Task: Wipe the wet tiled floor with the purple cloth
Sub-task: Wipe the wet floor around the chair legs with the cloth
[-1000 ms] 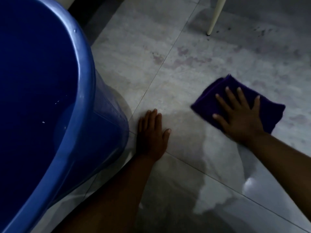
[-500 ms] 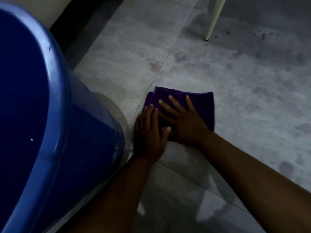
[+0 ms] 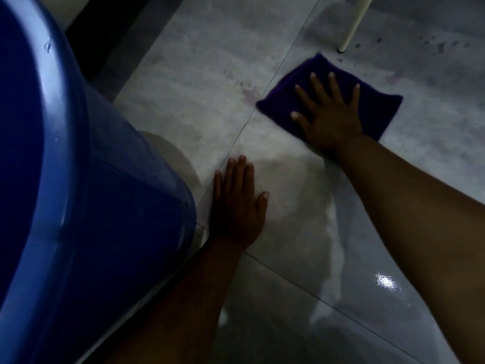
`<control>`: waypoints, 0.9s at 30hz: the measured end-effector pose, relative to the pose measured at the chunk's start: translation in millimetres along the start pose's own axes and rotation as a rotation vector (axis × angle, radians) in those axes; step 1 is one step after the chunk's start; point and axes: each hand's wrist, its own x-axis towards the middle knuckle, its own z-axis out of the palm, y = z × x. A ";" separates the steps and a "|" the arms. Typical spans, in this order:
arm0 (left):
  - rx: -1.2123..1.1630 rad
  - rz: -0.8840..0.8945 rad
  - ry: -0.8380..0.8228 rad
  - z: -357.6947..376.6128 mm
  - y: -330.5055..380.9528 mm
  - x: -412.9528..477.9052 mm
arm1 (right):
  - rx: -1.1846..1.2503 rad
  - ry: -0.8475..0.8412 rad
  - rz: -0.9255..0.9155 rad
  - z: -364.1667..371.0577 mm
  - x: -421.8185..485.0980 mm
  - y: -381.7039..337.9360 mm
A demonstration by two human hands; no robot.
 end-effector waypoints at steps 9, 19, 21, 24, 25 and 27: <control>-0.008 -0.026 0.061 -2.6 0.9 -2.8 | -0.082 -0.036 -0.474 18.7 -31.7 -60.9; 0.046 -0.090 -0.066 -4.3 2.5 1.7 | 0.026 -0.019 -0.068 -13.5 44.9 -7.3; 0.057 -0.095 -0.076 -3.9 2.7 2.8 | 0.030 -0.029 -0.027 -15.9 79.4 -38.7; 0.072 -0.097 -0.080 -3.8 2.3 4.5 | 0.001 -0.048 -0.126 -14.2 97.2 -100.3; 0.064 -0.099 -0.085 -4.3 1.6 4.8 | -0.013 -0.057 -0.202 -11.4 93.1 -121.4; 0.018 -0.110 -0.079 -5.5 0.1 4.3 | -0.034 -0.073 -0.372 -2.4 76.7 -152.5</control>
